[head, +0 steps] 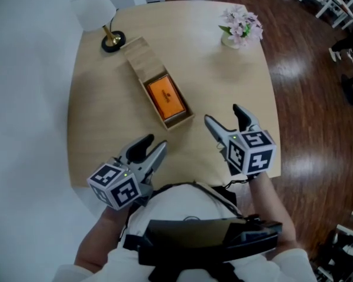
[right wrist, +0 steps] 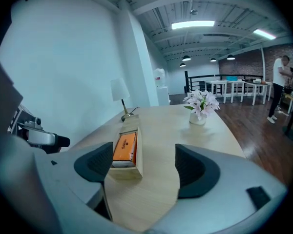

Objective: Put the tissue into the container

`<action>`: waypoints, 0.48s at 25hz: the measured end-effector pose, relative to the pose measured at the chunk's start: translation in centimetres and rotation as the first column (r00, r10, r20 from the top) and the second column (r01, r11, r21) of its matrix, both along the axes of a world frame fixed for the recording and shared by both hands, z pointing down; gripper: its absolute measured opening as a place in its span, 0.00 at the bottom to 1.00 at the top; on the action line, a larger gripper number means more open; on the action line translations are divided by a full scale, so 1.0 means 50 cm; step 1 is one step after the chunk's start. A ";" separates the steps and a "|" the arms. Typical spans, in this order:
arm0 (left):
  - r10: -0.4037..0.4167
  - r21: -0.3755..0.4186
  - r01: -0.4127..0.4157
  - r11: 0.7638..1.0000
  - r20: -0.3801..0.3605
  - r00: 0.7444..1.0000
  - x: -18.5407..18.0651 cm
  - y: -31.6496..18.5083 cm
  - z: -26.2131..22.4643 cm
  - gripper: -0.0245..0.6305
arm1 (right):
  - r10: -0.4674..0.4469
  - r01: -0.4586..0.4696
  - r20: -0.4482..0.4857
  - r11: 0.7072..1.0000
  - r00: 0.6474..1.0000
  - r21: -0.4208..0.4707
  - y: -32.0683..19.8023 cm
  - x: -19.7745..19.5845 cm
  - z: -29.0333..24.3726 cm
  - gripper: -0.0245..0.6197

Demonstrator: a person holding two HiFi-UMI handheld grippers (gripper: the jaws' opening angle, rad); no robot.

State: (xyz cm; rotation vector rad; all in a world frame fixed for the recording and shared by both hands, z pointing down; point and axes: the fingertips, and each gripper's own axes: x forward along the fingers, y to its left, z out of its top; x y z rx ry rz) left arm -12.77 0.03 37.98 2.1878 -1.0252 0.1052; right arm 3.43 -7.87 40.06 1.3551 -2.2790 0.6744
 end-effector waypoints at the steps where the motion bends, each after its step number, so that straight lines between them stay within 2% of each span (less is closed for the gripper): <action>1: 0.002 0.003 -0.002 1.000 0.000 1.000 0.005 -0.001 -0.003 0.38 | 0.006 -0.006 0.003 1.000 1.000 0.001 0.004 0.009 -0.002 0.68; 7: 0.046 0.042 -0.045 0.998 -0.017 0.999 0.048 -0.001 -0.027 0.36 | 0.033 -0.033 0.021 0.999 0.999 0.016 0.036 0.054 -0.018 0.66; 9: 0.069 0.056 -0.068 0.996 -0.020 0.997 0.062 0.001 -0.037 0.28 | 0.041 -0.042 0.032 0.999 0.999 0.018 0.050 0.067 -0.025 0.58; 12: 0.111 0.078 -0.110 0.991 -0.020 0.994 0.084 0.005 -0.054 0.27 | 0.062 -0.063 0.040 0.998 0.997 0.026 0.071 0.084 -0.037 0.45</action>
